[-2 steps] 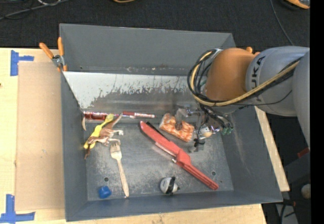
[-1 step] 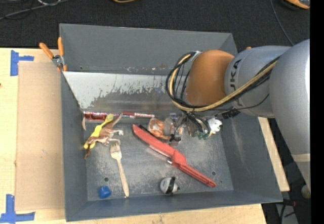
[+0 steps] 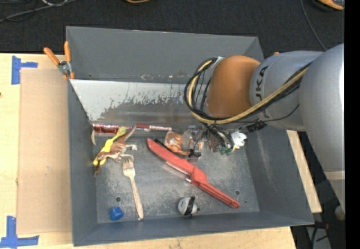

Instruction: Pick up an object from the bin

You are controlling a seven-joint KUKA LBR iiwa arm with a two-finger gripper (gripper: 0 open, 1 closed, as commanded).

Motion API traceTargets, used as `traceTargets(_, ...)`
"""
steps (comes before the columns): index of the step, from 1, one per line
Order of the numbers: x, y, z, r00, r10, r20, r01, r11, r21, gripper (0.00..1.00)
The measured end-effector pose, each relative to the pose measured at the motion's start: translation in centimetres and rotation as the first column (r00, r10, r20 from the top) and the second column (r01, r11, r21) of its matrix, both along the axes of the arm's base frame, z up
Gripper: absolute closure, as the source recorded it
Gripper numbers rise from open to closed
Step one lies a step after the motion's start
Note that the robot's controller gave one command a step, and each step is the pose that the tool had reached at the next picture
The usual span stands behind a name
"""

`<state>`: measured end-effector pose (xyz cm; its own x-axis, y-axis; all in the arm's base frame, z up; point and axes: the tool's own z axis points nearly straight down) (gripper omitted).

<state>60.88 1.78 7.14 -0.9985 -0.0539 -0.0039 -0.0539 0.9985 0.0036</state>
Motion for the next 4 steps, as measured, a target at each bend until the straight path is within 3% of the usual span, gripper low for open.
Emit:
traceTargets(3, 0.0, 0.0, 2.7, 1.0, 0.003, 0.001, -0.003, 1.0, 0.0, 1.0)
traceTargets(4, -0.3, 0.1, 4.4, 1.0, 0.004, -0.009, -0.004, 1.0, 0.0, 1.0)
